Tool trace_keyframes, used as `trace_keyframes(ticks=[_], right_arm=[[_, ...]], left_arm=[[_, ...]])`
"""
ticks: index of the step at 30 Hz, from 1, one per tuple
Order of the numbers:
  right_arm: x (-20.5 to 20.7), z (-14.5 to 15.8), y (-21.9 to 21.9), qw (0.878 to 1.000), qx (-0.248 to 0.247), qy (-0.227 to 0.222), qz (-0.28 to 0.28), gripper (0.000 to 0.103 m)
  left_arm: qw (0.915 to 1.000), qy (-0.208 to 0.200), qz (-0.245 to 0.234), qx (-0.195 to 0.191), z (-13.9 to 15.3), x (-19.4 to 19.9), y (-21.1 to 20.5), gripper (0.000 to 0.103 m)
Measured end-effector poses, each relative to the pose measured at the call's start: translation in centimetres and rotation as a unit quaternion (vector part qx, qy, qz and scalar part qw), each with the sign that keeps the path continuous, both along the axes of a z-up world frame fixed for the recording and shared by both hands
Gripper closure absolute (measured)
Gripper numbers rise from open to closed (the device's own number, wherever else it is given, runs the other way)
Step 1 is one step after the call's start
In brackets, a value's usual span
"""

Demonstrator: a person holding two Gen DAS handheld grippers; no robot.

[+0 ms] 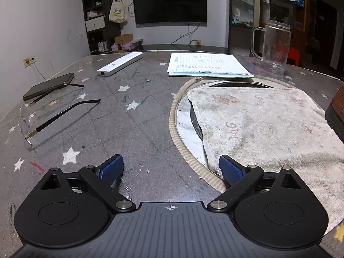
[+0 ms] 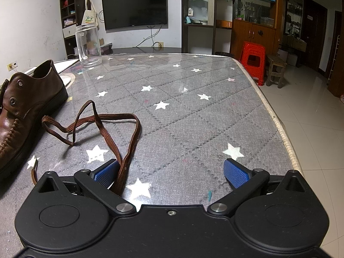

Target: Lace up shoes with both hands

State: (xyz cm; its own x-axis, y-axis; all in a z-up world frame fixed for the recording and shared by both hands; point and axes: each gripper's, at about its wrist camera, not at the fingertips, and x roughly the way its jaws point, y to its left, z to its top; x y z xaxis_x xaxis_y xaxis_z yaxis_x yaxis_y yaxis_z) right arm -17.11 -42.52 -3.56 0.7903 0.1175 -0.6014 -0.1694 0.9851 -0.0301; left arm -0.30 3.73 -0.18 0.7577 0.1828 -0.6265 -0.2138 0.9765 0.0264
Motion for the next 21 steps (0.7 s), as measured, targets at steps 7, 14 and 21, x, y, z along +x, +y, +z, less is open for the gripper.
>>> trace_keyframes(ticks=[7,14,21], right_arm=[[0.00,-0.03,0.16,1.000,0.000,0.000,0.000,0.000],[0.02,-0.01,0.19,1.000,-0.001,-0.001,0.000,0.000],[0.10,-0.01,0.25,1.000,-0.002,-0.001,0.000,0.000]], left_arm=[[1.0000,0.000,-0.001,-0.001,-0.13,0.21,0.27,0.005],[1.0000,-0.001,-0.002,0.000,-0.32,0.28,0.29,0.005],[1.0000,-0.001,-0.002,-0.001,-0.38,0.11,0.24,0.004]])
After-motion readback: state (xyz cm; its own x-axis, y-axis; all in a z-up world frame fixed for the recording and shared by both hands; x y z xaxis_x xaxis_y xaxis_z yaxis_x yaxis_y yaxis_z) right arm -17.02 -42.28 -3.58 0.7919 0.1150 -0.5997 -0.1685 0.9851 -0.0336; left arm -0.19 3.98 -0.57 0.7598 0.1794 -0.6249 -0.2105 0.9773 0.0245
